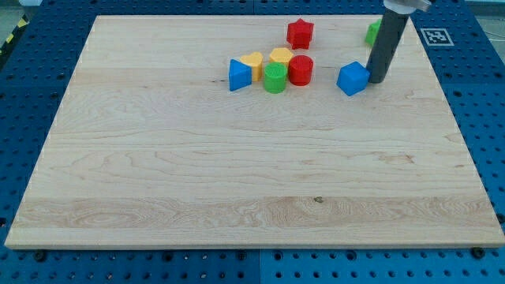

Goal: Move the blue cube diagonally to the bottom right of the red circle

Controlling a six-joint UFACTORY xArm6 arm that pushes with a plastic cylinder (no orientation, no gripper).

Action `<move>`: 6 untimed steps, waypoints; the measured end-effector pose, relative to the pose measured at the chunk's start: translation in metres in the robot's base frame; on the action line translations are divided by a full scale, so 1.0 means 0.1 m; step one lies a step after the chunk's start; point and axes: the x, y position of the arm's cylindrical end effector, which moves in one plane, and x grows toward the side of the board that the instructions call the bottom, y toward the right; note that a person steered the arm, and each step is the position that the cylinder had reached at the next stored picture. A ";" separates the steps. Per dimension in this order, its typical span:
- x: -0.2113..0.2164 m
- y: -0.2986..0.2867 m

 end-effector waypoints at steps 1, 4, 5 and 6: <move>-0.19 -0.06; 0.37 -0.51; 0.37 -0.49; 0.34 -0.20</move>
